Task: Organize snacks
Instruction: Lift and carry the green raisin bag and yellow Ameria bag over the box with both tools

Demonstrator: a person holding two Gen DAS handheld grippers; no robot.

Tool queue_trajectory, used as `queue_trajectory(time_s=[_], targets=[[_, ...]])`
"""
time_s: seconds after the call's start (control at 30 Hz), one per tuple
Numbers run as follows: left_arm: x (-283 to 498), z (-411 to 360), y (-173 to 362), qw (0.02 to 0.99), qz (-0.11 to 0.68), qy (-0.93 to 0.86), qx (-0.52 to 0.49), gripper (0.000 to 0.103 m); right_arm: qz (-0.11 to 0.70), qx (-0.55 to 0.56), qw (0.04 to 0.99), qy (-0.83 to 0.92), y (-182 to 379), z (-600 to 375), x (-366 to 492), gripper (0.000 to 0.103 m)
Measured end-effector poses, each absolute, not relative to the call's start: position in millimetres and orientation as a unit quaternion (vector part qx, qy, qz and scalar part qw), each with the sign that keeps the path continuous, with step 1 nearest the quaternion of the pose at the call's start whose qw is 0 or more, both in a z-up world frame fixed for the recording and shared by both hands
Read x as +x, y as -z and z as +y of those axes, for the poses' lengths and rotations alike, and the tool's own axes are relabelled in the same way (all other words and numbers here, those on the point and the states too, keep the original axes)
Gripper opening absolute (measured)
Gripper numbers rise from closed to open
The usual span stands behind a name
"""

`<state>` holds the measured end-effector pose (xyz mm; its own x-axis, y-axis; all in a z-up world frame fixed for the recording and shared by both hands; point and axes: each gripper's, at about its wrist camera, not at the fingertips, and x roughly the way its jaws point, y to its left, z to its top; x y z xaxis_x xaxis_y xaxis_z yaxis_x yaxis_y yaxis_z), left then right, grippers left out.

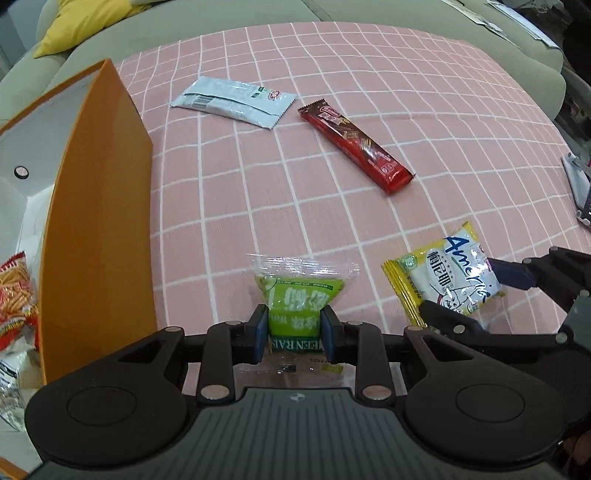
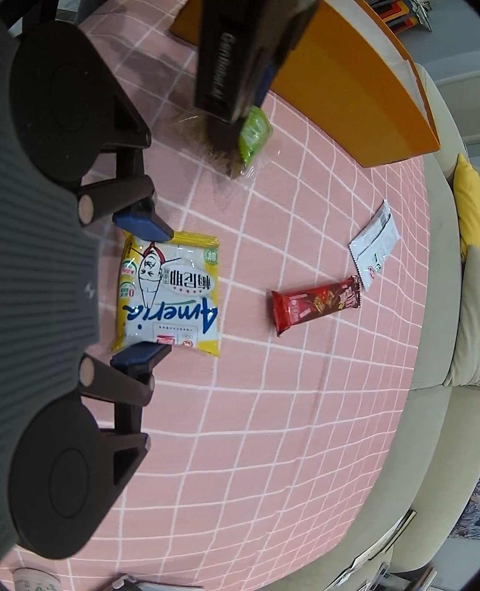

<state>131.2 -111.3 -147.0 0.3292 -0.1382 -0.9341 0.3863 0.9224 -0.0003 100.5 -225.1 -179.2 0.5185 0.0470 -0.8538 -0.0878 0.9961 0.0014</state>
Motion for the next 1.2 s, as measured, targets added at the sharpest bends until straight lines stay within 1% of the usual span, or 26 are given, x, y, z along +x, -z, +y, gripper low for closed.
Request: queue_trajectory(time_s=[0.1, 0.13, 0.17, 0.2, 0.23, 0.27, 0.33, 0.37, 0.53, 0.7, 0.73, 0.83, 0.93, 1.1, 1.2], targets=[[130.1, -108.2, 148.2, 0.811, 0.552, 0.166, 0.103, 0.034, 0.488, -0.017, 0.872, -0.041, 178.7, -227.6, 97.2, 0.061], [130.1, -106.8, 148.1, 0.811, 0.552, 0.168, 0.096, 0.037, 0.487, -0.015, 0.872, -0.043, 177.9, -228.3, 96.5, 0.062], [130.4, -106.0, 148.0, 0.811, 0.552, 0.169, 0.093, 0.040, 0.485, -0.015, 0.873, -0.044, 176.8, -229.0, 95.6, 0.063], [131.0, -105.8, 148.1, 0.811, 0.551, 0.172, 0.091, 0.048, 0.483, -0.015, 0.874, -0.045, 174.9, -229.9, 92.9, 0.067], [130.4, -105.9, 147.2, 0.810, 0.552, 0.175, 0.088, 0.053, 0.479, -0.015, 0.877, -0.046, 172.7, -230.8, 90.5, 0.072], [130.5, -105.8, 147.5, 0.809, 0.553, 0.178, 0.086, 0.054, 0.474, -0.014, 0.879, -0.047, 170.5, -232.0, 88.2, 0.073], [130.0, -106.4, 148.5, 0.810, 0.553, 0.176, 0.088, 0.061, 0.461, -0.011, 0.886, -0.051, 164.6, -234.4, 84.1, 0.073], [129.8, -106.5, 149.3, 0.810, 0.553, 0.174, 0.089, 0.062, 0.454, -0.011, 0.889, -0.053, 162.4, -234.9, 83.5, 0.073], [133.5, -103.2, 155.2, 0.808, 0.560, 0.169, 0.068, 0.063, 0.439, -0.024, 0.895, -0.075, 158.8, -229.3, 85.2, 0.073], [137.6, -99.3, 162.0, 0.806, 0.567, 0.161, 0.048, 0.063, 0.457, -0.044, 0.886, -0.060, 168.1, -221.2, 96.0, 0.073], [138.0, -99.0, 163.7, 0.805, 0.570, 0.159, 0.047, 0.057, 0.462, -0.043, 0.884, -0.054, 170.7, -221.9, 98.7, 0.073], [137.9, -97.5, 166.9, 0.804, 0.572, 0.158, 0.040, 0.050, 0.471, -0.026, 0.880, -0.050, 174.8, -227.1, 103.4, 0.073], [137.6, -98.6, 167.4, 0.806, 0.570, 0.157, 0.039, 0.046, 0.476, -0.020, 0.878, -0.051, 178.2, -226.8, 103.6, 0.073], [138.1, -101.1, 167.3, 0.806, 0.569, 0.155, 0.044, 0.045, 0.482, -0.028, 0.875, -0.045, 184.0, -218.6, 108.0, 0.075], [138.3, -100.8, 167.1, 0.806, 0.570, 0.155, 0.043, 0.044, 0.482, -0.036, 0.874, -0.041, 187.5, -215.4, 110.5, 0.072]])
